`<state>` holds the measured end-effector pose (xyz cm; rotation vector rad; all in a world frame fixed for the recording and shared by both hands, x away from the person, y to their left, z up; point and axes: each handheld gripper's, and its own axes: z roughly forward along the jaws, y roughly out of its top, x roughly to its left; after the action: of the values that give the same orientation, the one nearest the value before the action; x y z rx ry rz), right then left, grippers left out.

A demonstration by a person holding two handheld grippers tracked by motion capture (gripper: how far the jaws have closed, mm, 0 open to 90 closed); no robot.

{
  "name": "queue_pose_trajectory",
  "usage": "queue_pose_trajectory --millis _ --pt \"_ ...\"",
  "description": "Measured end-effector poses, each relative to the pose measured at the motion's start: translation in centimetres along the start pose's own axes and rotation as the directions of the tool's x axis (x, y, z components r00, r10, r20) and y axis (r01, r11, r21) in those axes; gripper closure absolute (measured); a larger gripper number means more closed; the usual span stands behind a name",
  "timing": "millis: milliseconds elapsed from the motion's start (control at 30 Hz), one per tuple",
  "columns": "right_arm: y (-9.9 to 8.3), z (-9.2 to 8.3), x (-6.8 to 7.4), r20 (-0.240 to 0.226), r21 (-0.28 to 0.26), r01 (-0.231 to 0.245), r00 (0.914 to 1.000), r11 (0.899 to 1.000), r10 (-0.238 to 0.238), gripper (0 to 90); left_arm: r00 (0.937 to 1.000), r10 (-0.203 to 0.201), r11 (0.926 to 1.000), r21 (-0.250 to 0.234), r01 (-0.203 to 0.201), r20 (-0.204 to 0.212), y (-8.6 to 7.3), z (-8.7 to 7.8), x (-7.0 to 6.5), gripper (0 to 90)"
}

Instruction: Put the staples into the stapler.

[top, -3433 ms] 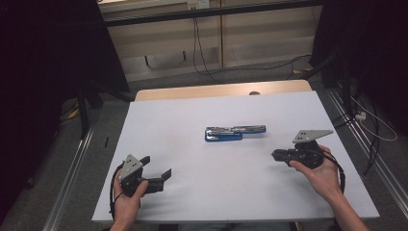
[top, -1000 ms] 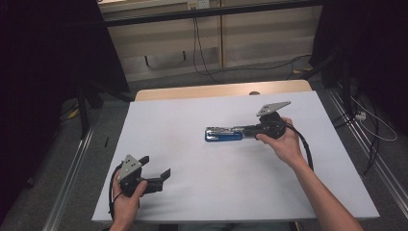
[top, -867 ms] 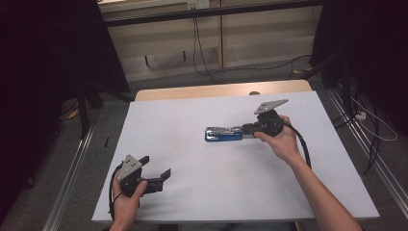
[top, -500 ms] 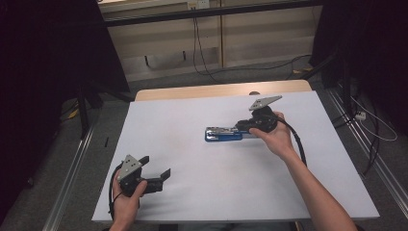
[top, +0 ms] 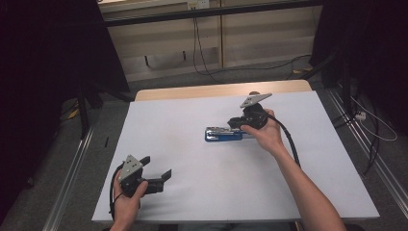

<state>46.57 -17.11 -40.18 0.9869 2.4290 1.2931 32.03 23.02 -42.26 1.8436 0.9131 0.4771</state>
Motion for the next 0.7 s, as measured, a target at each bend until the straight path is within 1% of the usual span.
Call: queue_pose_trajectory --millis 100,267,400,467,600,667,700 --pt "0.3 0.3 -0.1 -0.014 -0.007 -0.001 0.9999 1.000 0.001 79.2 1.0000 -0.003 1.0000 0.003 0.003 0.003 0.0 0.0 0.0 4.3" --pt "0.5 0.8 -0.2 -0.012 -0.008 0.004 0.9999 1.000 -0.004 79.2 1.0000 -0.007 1.0000 -0.003 0.007 -0.004 0.0 -0.1 0.2 4.3" --pt "0.5 1.2 -0.4 -0.019 0.008 -0.001 0.9998 1.000 0.001 79.2 0.9999 -0.010 1.0000 0.000 0.010 -0.005 0.0 -0.1 0.2 4.3" --pt "0.6 1.3 -0.5 -0.014 0.014 0.004 0.9999 1.000 -0.004 79.2 1.0000 -0.005 1.0000 0.004 0.005 -0.002 0.0 -0.1 0.2 4.3" --pt "1.3 1.5 -0.5 -0.017 0.009 0.014 0.9998 1.000 -0.014 79.2 1.0000 -0.009 1.0000 0.003 0.009 0.001 0.0 0.0 0.1 4.3" --pt "1.6 1.7 -0.5 -0.025 0.006 0.016 0.9995 1.000 -0.016 79.2 1.0000 -0.007 1.0000 0.004 0.007 -0.001 0.0 -0.1 0.1 4.3" --pt "1.8 1.9 -0.5 -0.032 0.016 0.022 0.9993 1.000 -0.022 79.2 1.0000 -0.007 1.0000 0.002 0.007 -0.001 0.0 -0.1 0.2 4.3"
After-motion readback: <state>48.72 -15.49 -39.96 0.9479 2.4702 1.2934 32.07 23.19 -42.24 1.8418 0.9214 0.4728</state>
